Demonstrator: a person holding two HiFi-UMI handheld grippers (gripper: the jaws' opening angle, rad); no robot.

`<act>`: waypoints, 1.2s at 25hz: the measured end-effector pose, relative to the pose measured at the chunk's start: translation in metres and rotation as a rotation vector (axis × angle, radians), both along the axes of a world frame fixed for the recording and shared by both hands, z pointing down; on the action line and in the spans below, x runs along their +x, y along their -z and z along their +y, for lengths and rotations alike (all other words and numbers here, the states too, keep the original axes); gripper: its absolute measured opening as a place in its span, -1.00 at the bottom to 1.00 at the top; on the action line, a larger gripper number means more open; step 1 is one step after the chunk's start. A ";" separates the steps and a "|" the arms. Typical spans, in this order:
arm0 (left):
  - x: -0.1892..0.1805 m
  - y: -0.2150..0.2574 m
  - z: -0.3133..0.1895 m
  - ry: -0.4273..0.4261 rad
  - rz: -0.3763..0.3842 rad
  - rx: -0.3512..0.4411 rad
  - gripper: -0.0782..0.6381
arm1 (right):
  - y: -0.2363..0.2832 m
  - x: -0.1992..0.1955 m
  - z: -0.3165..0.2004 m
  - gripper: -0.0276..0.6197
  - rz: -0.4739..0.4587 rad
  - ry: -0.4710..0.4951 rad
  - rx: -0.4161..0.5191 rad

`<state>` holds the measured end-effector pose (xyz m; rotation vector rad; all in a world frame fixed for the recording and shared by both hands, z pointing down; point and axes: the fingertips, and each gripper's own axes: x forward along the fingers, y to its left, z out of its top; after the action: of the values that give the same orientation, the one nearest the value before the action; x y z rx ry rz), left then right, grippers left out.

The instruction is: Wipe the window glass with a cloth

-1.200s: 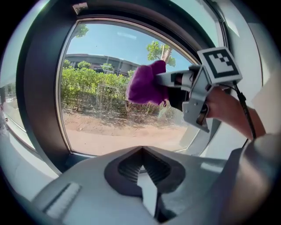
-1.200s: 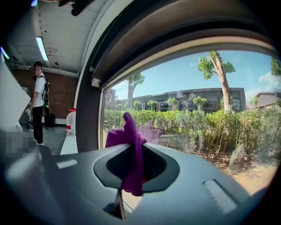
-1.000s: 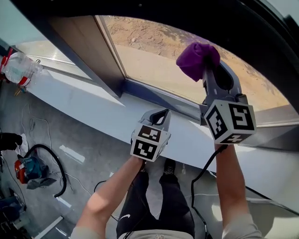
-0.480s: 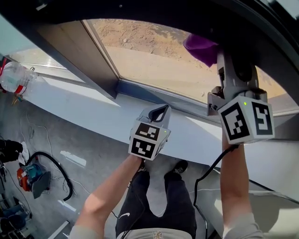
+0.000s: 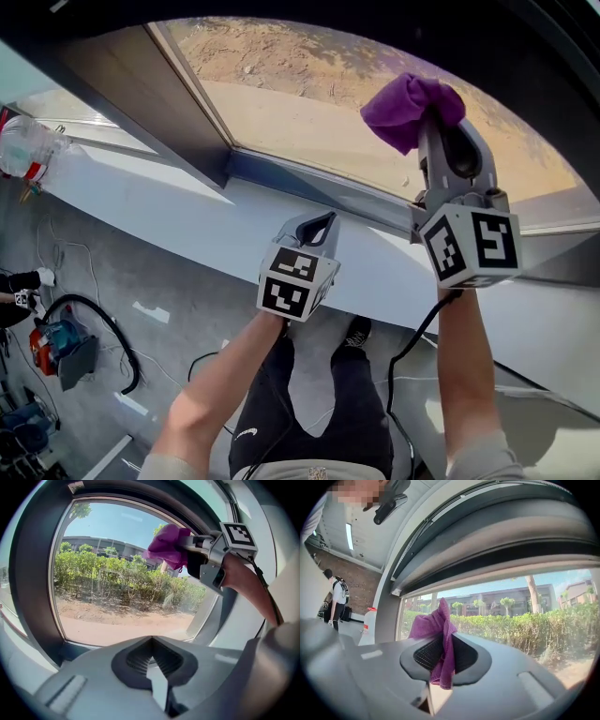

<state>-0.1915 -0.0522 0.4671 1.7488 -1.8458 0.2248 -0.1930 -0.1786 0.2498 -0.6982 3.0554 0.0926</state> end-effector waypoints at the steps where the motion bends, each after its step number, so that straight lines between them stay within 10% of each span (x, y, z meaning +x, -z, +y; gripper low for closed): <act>1: 0.002 -0.005 0.001 0.002 0.003 -0.009 -0.78 | -0.014 0.001 -0.001 -0.68 0.021 0.003 -0.007; 18: -0.002 -0.091 0.023 0.071 0.042 -0.141 -0.78 | -0.303 -0.006 -0.002 -0.69 0.472 0.003 -0.108; 30: 0.010 -0.130 0.027 0.038 0.035 -0.165 -0.78 | -0.439 0.001 -0.008 -0.68 0.560 -0.118 -0.311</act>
<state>-0.1814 -0.0248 0.5970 1.5939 -1.7809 0.3202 -0.1920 -0.1866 0.6886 -1.0231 3.6028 -0.2337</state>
